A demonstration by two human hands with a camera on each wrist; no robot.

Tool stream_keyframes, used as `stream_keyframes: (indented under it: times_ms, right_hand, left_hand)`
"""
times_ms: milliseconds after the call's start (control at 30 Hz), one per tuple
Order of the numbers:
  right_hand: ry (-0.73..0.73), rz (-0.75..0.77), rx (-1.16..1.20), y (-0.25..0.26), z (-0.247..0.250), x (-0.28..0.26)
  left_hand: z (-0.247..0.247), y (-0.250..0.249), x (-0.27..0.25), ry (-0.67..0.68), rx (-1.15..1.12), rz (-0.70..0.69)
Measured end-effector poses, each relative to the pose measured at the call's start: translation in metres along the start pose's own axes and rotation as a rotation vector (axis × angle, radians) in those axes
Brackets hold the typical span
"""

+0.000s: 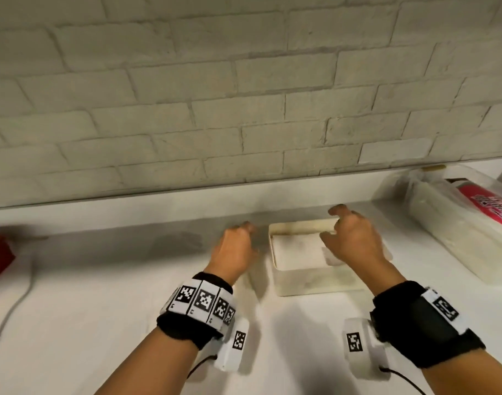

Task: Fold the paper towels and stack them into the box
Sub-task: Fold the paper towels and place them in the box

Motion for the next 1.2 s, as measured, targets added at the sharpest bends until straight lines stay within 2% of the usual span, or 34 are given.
stream_keyframes:
  times_ms: [167,267,400,833,1033,1200]
  right_hand:
    - [0.17,0.078,0.184,0.045,-0.052,-0.046]
    - [0.251,0.093,0.203,0.053,-0.083,-0.07]
    - [0.311,0.086,0.208,0.046,-0.106,-0.086]
    - [0.375,0.046,0.166,0.025,-0.121,-0.085]
    - [0.398,0.034,0.152,0.028,-0.13,-0.088]
    - [0.404,0.03,0.148,0.032,-0.131,-0.088]
  left_hand:
    - [-0.04,0.083,-0.036,0.238,0.046,0.244]
    - [-0.062,0.114,-0.054,0.288,0.059,0.32]
    - [-0.065,0.122,-0.055,0.231,0.081,0.289]
    - [-0.073,0.111,-0.039,0.326,-0.014,0.228]
    - [-0.067,0.104,-0.034,0.193,-0.117,0.142]
    - [-0.056,0.103,-0.042,0.089,0.003,0.148]
Point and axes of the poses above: each hand's wrist, its own x-axis towards the middle knuckle, its own z-axis out of the back of the hand, y = z × x, the point moved 10 cm from there along x, towards the middle knuckle, and after that the axes turned 1 degree about -x, right-handed, at the moved point
